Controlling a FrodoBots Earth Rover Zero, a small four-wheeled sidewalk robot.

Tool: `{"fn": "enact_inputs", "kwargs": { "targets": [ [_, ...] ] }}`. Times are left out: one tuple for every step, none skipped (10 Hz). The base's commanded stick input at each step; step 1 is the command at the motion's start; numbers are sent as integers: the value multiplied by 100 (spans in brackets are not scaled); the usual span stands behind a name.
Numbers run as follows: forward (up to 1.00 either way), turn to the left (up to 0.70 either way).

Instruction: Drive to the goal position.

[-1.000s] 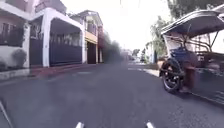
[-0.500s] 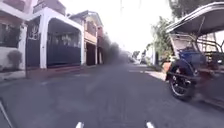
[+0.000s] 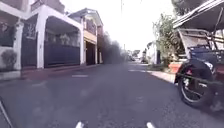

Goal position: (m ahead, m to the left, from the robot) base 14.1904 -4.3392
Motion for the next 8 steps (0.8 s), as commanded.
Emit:
{"fn": "enact_inputs", "kwargs": {
  "targets": [
    [70,0],
    [70,0],
    [70,-3],
    [70,-28],
    [70,-28],
    [70,-28],
    [70,-28],
    [70,-4]
  ]
}}
